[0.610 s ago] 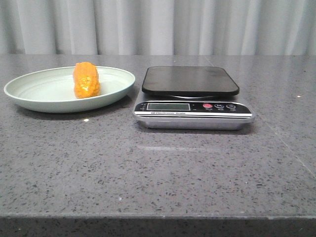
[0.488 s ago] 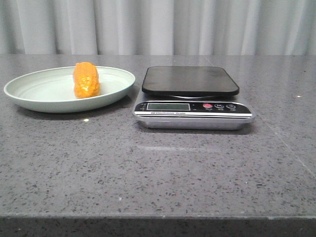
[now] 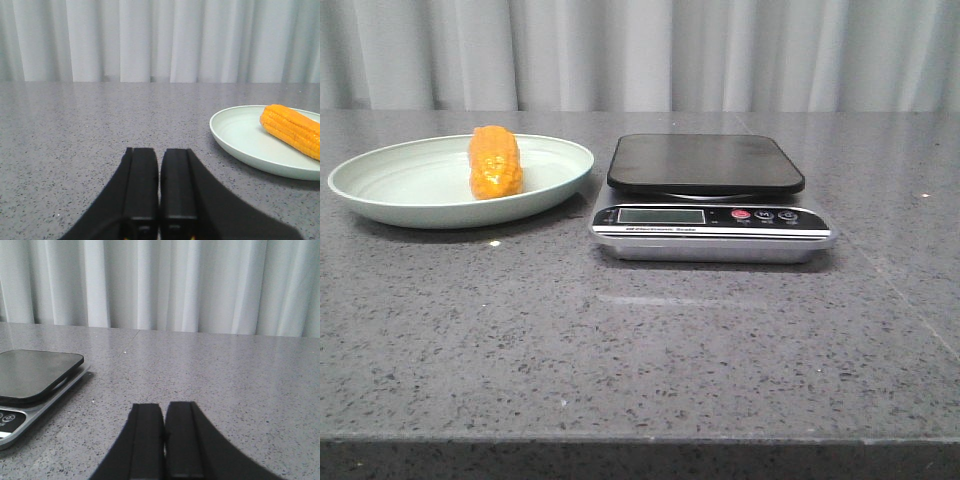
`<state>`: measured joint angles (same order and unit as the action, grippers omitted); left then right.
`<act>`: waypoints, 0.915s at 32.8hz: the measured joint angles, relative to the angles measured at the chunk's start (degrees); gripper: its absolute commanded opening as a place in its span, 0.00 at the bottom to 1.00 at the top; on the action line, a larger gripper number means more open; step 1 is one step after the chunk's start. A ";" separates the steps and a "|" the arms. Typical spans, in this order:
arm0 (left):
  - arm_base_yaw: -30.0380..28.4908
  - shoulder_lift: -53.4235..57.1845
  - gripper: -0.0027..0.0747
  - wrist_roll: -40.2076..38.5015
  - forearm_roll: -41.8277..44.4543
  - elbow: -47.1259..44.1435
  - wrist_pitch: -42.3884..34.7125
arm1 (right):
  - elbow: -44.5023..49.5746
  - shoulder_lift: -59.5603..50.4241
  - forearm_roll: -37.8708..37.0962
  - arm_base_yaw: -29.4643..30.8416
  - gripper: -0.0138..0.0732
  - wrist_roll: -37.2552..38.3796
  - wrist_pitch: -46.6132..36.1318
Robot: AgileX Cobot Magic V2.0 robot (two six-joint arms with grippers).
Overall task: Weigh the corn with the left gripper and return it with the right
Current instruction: 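Move the left gripper toward the corn cob on the green plate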
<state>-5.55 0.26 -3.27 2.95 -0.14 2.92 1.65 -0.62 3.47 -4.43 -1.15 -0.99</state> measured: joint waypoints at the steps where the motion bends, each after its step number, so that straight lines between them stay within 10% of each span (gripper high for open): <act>1: 0.00 0.00 0.20 0.00 0.00 0.00 0.00 | 0.00 0.00 0.00 0.00 0.35 0.00 0.00; 19: 0.00 0.00 0.20 0.00 -5.42 4.22 -11.62 | 0.00 0.00 0.00 0.00 0.35 0.00 0.00; 30: 0.76 -9.22 0.20 0.00 -6.28 28.96 8.09 | 0.00 0.00 0.00 0.00 0.35 0.00 0.00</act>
<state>-4.79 -8.96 -3.27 -3.34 28.82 11.02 1.65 -0.62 3.47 -4.43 -1.15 -0.99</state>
